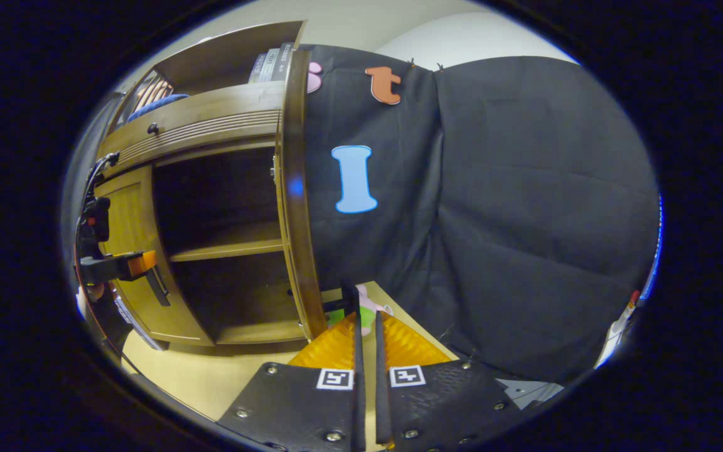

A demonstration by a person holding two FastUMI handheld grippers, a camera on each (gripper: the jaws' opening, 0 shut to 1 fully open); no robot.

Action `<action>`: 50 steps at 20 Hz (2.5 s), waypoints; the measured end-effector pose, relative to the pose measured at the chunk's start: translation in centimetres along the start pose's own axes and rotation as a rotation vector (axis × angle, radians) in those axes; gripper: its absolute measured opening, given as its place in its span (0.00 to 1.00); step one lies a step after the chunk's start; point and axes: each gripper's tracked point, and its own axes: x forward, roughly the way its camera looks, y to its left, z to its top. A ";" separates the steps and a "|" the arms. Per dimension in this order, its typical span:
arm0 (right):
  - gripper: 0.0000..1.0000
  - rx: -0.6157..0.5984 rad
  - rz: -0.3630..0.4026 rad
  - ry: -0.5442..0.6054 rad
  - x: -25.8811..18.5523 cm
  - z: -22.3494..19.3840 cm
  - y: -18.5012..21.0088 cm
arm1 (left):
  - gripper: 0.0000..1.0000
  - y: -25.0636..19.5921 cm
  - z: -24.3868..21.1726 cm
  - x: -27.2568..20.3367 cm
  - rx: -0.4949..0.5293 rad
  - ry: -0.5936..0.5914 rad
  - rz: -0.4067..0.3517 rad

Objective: Open the right door of the double-door shoe cabinet with the right hand, and open the left door with the left hand.

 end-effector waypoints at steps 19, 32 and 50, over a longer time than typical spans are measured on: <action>0.07 0.039 -0.032 0.021 -1.6 -0.3 -2.8 | 0.36 0.5 -1.3 0.6 -0.069 0.017 0.014; 0.07 0.085 0.028 0.026 -3.4 -0.8 -1.9 | 0.34 1.3 -2.1 -4.2 -0.094 0.036 0.010; 0.07 0.056 0.264 0.041 -4.9 -0.7 5.6 | 0.28 5.0 -2.9 -12.4 -0.097 0.051 0.054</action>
